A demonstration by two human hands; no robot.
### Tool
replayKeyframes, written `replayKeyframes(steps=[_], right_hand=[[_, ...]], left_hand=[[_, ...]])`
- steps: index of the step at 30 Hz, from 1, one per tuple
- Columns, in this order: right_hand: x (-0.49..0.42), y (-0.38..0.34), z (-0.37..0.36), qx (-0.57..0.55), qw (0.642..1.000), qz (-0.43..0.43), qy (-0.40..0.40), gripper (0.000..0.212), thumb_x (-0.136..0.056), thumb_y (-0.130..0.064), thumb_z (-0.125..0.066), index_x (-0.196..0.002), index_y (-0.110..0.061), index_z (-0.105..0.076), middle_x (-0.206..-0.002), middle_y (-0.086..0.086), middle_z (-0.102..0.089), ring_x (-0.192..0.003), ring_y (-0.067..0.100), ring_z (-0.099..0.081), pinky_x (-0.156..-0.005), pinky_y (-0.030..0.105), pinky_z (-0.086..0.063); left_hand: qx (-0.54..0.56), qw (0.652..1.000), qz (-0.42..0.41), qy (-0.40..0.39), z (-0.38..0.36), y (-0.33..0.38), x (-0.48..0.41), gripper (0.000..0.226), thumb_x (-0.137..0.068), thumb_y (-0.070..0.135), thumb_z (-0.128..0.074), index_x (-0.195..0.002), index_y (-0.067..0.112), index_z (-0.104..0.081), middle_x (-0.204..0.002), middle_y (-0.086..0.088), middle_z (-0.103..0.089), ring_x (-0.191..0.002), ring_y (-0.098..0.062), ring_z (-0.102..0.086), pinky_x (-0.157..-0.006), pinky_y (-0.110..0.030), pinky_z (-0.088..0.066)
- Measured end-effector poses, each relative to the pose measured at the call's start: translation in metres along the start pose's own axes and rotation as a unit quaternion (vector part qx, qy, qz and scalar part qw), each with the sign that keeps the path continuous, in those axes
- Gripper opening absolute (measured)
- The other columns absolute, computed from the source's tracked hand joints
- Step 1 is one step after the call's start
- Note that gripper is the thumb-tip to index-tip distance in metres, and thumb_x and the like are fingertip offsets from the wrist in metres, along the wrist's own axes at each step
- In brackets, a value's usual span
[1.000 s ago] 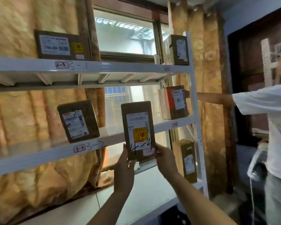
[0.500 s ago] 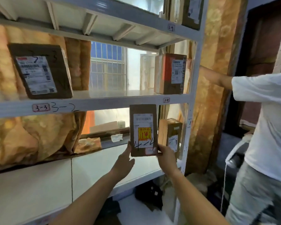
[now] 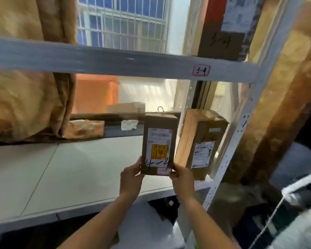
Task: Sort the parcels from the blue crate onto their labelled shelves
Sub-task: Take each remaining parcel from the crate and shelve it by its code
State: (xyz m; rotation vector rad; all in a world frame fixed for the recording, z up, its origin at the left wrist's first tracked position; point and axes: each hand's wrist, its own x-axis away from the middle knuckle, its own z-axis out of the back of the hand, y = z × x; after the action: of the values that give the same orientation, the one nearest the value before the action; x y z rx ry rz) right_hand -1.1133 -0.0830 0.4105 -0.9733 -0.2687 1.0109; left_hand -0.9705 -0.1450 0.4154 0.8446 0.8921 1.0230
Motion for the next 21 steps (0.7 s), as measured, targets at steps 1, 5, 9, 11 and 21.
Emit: replayKeyframes(steps=[1, 5, 9, 11, 21], right_hand=[[-0.006, 0.010, -0.008, 0.007, 1.000, 0.002, 0.001, 0.037, -0.093, 0.000, -0.052, -0.124, -0.016, -0.064, -0.110, 0.000, -0.072, -0.101, 0.014, -0.066, -0.083, 0.018, -0.053], [-0.023, 0.043, -0.037, 0.002, 1.000, -0.017, -0.009, 0.039, -0.092, 0.001, -0.055, -0.126, -0.018, -0.063, -0.112, -0.001, -0.071, -0.098, 0.011, -0.064, -0.062, -0.005, -0.040], [-0.041, 0.066, -0.049, -0.025, 0.999, -0.033, 0.005, 0.038, -0.091, 0.003, -0.056, -0.121, -0.019, -0.065, -0.112, -0.001, -0.071, -0.107, 0.015, -0.063, -0.061, -0.012, -0.033], [-0.047, 0.076, -0.050, -0.019, 0.999, -0.034, 0.006, 0.036, -0.092, -0.001, -0.055, -0.120, -0.021, -0.065, -0.113, -0.002, -0.070, -0.109, 0.014, -0.062, -0.061, -0.012, -0.033], [-0.060, 0.100, -0.054, -0.005, 0.995, -0.041, -0.087, 0.056, -0.091, 0.011, -0.039, -0.137, -0.021, -0.046, -0.131, 0.004, -0.057, -0.126, 0.020, -0.050, -0.107, 0.029, -0.037]], left_hand=[[-0.004, 1.000, 0.006, 0.002, -0.007, -0.009, -0.005, 0.049, -0.086, 0.009, -0.064, -0.130, 0.028, -0.052, -0.116, 0.000, -0.068, -0.106, -0.016, -0.065, -0.095, -0.030, -0.048], [0.008, 0.998, 0.063, -0.015, -0.029, -0.037, -0.025, 0.047, -0.088, 0.011, -0.062, -0.131, 0.026, -0.052, -0.122, -0.002, -0.065, -0.113, -0.022, -0.061, -0.099, -0.038, -0.046], [0.012, 0.995, 0.084, -0.056, -0.048, -0.054, -0.041, 0.053, -0.088, 0.002, -0.057, -0.136, 0.021, -0.047, -0.137, 0.001, -0.053, -0.127, -0.021, -0.050, -0.102, -0.034, -0.042], [0.012, 0.993, 0.093, -0.075, -0.055, -0.061, -0.044, 0.058, -0.086, -0.003, -0.055, -0.139, 0.020, -0.044, -0.139, 0.000, -0.050, -0.129, -0.020, -0.047, -0.101, -0.032, -0.042], [0.003, 0.986, 0.098, -0.132, -0.076, -0.079, -0.045, 0.061, -0.090, -0.007, -0.041, -0.145, 0.019, -0.033, -0.141, -0.002, -0.049, -0.125, -0.020, -0.049, -0.103, -0.032, -0.044]])
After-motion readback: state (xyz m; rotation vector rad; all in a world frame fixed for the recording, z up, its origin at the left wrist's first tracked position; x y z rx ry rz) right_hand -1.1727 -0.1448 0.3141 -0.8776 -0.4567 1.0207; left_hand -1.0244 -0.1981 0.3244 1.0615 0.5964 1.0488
